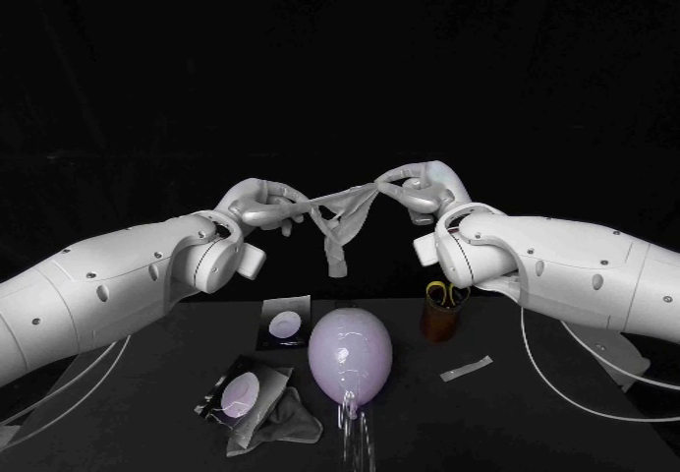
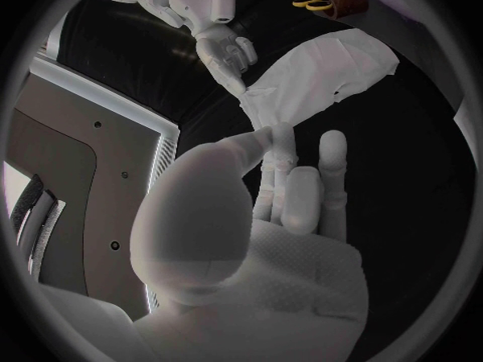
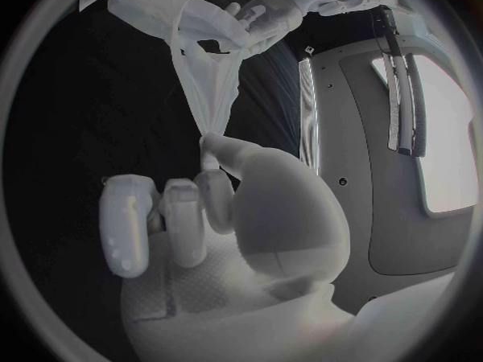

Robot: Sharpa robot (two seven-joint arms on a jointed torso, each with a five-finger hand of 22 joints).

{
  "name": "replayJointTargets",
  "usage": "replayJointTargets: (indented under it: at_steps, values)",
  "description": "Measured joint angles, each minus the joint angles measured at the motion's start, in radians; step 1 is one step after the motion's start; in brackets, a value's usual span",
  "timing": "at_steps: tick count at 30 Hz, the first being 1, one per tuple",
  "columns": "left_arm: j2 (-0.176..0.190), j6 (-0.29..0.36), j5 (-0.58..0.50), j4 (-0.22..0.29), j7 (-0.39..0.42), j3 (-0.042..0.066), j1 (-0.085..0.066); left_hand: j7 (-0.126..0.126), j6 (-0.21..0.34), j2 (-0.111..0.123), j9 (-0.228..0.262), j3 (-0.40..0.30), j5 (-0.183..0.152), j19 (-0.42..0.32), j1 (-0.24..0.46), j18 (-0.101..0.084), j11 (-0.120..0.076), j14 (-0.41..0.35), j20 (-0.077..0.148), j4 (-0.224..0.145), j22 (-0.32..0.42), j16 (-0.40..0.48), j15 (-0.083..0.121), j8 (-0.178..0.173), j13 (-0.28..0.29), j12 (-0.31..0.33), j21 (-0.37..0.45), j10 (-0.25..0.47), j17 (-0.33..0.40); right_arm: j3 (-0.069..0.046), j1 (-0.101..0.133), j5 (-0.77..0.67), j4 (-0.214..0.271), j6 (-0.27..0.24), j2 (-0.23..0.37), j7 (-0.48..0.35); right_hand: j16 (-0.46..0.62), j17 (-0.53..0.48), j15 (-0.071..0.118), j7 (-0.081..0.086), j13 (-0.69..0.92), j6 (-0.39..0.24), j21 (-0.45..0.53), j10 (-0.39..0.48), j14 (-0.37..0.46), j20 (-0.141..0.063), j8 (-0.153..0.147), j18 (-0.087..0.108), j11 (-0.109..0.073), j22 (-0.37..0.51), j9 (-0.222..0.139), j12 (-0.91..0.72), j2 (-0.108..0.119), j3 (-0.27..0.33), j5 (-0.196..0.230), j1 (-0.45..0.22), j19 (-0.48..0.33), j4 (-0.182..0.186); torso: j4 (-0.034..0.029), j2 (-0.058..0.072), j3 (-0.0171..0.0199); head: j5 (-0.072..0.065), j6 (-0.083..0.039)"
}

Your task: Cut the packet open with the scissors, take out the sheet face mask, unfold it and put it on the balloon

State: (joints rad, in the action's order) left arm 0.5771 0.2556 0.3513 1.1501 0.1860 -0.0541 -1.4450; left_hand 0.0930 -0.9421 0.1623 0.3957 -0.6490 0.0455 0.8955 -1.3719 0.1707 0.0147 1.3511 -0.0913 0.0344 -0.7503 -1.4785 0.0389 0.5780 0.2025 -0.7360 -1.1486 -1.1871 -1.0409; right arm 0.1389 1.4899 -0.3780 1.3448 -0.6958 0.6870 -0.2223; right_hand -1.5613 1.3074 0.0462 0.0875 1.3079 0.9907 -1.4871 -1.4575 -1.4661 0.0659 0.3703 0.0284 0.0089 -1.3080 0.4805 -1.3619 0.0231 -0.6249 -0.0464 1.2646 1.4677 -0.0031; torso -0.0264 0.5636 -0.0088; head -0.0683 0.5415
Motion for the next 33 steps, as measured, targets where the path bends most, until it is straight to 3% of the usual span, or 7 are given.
replayJointTargets:
  at_steps: [9,22,33]
  values:
    - [-0.008,-0.026,0.024,-0.031,-0.02,-0.001,-0.003,-0.003,-0.003,-0.001,0.0,-0.003,-0.002,0.009,0.009,-0.001,0.0,0.007,0.002,0.0,-0.013,-0.004,0.0,0.002,0.0,0.0,-0.008,0.0,-0.013,0.0,0.026,-0.085,-0.045,0.066,-0.015,0.02,0.0,0.001,0.0,0.0,0.0,-0.003,-0.006,0.0,0.0,0.0,0.006,0.0,0.0,0.001,0.0,0.0,0.003,0.0,0.0,-0.003,0.0,0.0,0.0002,0.001,-0.0002,-0.002,-0.004]
    - [-0.019,-0.057,0.049,-0.067,-0.027,-0.001,-0.007,-0.004,-0.003,0.001,-0.001,-0.003,-0.003,0.013,0.012,-0.002,0.0,0.007,-0.002,0.0,-0.018,-0.004,0.0,0.003,0.0,0.0,-0.012,0.0,-0.009,0.0,0.073,-0.364,-0.079,0.224,-0.035,0.062,-0.006,0.001,0.0,-0.006,0.0,-0.004,-0.017,0.0,0.0,0.0,0.016,0.0,0.0,0.0,0.0,-0.008,0.004,-0.002,0.001,-0.001,0.0,-0.004,-0.0005,0.002,-0.0015,-0.005,-0.003]
    - [-0.035,-0.079,0.061,-0.088,-0.02,-0.001,-0.024,-0.004,-0.002,0.005,-0.004,-0.003,-0.003,0.016,0.016,-0.002,0.0,0.007,0.002,0.0,-0.019,-0.004,0.0,0.014,-0.001,0.0,-0.012,0.0,0.005,0.0,0.094,-0.576,-0.087,0.275,-0.054,0.079,-0.005,0.0,0.0,-0.003,0.0,-0.002,-0.026,0.0,0.0,0.0,0.017,0.0,0.0,0.0,0.0,-0.008,0.007,-0.002,0.001,-0.004,-0.001,-0.004,-0.0005,0.002,-0.0017,-0.005,-0.002]
